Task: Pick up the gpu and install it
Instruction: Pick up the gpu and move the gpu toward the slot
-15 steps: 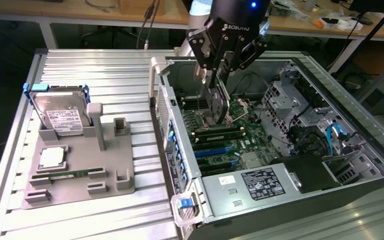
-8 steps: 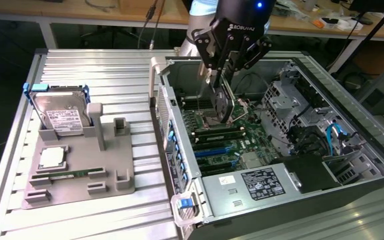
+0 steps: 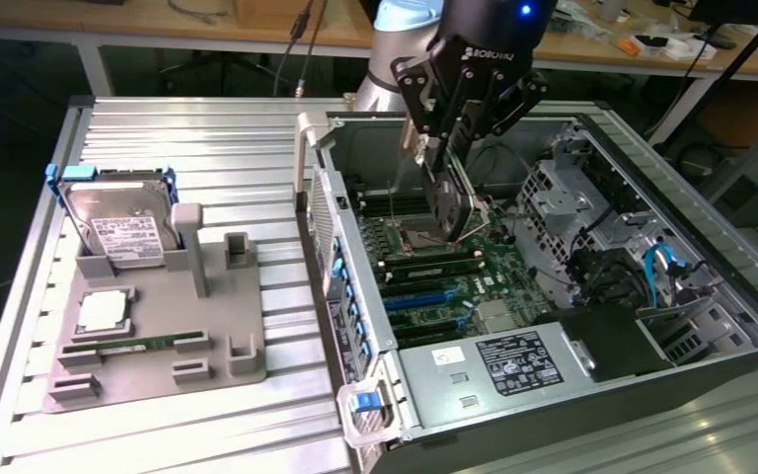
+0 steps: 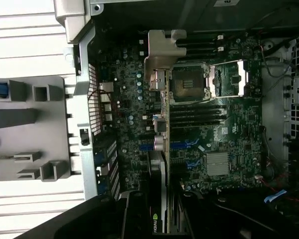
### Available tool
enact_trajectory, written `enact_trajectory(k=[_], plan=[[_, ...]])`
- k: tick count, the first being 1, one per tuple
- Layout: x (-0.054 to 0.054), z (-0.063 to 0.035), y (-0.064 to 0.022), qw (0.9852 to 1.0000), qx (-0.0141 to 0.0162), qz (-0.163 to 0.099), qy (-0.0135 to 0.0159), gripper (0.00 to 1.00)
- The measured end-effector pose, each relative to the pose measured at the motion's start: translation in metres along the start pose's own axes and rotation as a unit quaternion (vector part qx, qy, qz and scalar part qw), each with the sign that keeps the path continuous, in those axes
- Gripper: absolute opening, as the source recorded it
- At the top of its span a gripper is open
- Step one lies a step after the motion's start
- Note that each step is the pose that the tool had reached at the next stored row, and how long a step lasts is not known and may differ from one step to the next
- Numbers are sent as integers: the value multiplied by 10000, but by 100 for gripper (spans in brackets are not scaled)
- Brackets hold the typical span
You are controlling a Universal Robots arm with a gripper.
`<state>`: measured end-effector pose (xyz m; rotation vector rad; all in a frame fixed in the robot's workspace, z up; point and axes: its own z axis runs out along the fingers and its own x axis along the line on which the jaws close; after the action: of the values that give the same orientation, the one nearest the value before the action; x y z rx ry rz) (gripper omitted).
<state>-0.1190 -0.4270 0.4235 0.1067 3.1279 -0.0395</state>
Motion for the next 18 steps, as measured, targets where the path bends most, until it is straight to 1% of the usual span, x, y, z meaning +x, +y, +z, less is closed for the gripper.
enact_trajectory(k=[10, 15, 18], plan=[[-125, 1, 13, 10000, 7, 0, 0, 27], [-221, 3, 19, 10000, 7, -12, -1, 27], [-271, 4, 24, 10000, 6, -73, -2, 27]])
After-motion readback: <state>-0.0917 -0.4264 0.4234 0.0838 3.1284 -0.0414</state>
